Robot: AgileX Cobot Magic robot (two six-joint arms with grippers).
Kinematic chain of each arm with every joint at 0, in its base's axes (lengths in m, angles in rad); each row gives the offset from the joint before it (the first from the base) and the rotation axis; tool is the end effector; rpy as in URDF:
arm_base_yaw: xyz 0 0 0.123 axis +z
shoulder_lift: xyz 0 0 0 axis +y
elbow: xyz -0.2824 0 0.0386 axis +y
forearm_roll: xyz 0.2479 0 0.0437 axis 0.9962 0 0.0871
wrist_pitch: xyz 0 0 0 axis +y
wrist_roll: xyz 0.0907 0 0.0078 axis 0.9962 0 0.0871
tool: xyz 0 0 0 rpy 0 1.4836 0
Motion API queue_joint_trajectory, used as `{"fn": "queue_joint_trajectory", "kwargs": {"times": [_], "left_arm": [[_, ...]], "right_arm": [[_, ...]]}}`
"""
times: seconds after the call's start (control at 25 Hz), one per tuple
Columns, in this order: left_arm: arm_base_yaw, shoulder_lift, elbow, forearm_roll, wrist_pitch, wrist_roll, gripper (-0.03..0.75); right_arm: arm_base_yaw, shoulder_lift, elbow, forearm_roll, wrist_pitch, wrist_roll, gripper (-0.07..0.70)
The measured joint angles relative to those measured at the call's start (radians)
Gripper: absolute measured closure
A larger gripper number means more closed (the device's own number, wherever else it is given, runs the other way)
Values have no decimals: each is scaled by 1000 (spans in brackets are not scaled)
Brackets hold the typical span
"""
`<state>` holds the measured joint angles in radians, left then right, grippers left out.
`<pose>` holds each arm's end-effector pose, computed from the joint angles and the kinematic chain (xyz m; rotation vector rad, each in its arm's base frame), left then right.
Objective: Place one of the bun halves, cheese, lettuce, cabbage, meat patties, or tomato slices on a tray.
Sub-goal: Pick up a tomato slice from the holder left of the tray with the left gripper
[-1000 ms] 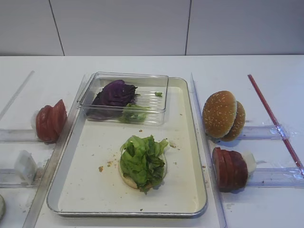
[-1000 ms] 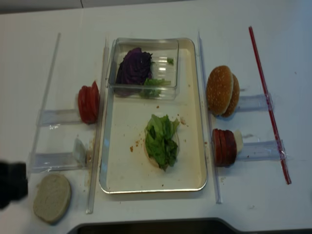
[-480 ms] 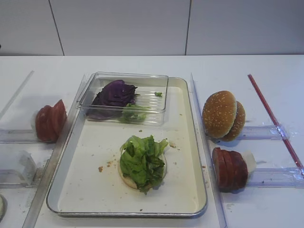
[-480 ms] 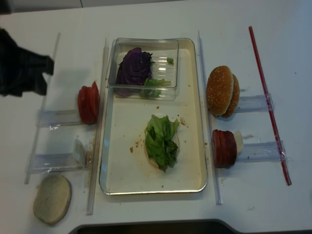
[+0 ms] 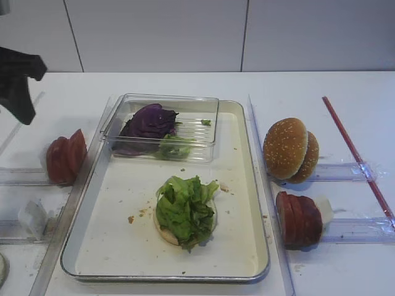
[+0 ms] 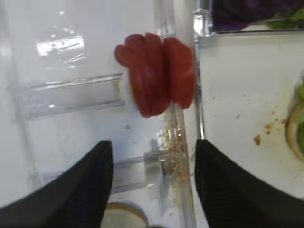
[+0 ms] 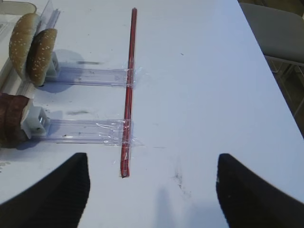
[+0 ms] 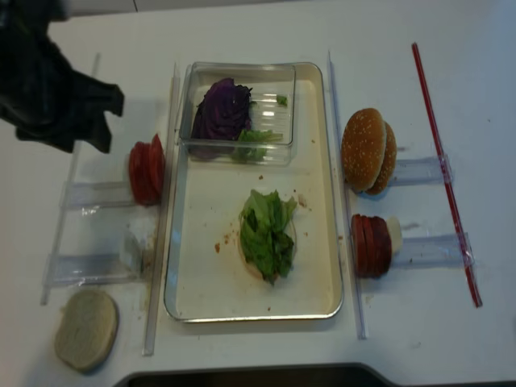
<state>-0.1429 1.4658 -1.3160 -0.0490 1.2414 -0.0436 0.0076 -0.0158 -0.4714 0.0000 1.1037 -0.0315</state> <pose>0.2808 -0.0447 0.3264 0.1290 2.8757 -0.1055 -0.0059 0.0000 0.2657 -0.0411 2.0997 -0.0144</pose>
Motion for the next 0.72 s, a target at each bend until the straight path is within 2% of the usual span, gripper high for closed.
{"fn": "queue_joint_trajectory", "kwargs": {"times": [0.16, 0.32, 0.48, 0.72], "left_arm": [[-77, 97, -85, -2, -2, -27, 358], [-117, 188, -145, -3, -4, -52, 358], [-124, 268, -187, -3, -8, -59, 358], [-124, 336, -196, -1, -10, -60, 358]], "right_arm": [[0, 0, 0, 0, 0, 0, 67], [0, 0, 0, 0, 0, 0, 67], [0, 0, 0, 0, 0, 0, 67], [0, 0, 0, 0, 0, 0, 67]]}}
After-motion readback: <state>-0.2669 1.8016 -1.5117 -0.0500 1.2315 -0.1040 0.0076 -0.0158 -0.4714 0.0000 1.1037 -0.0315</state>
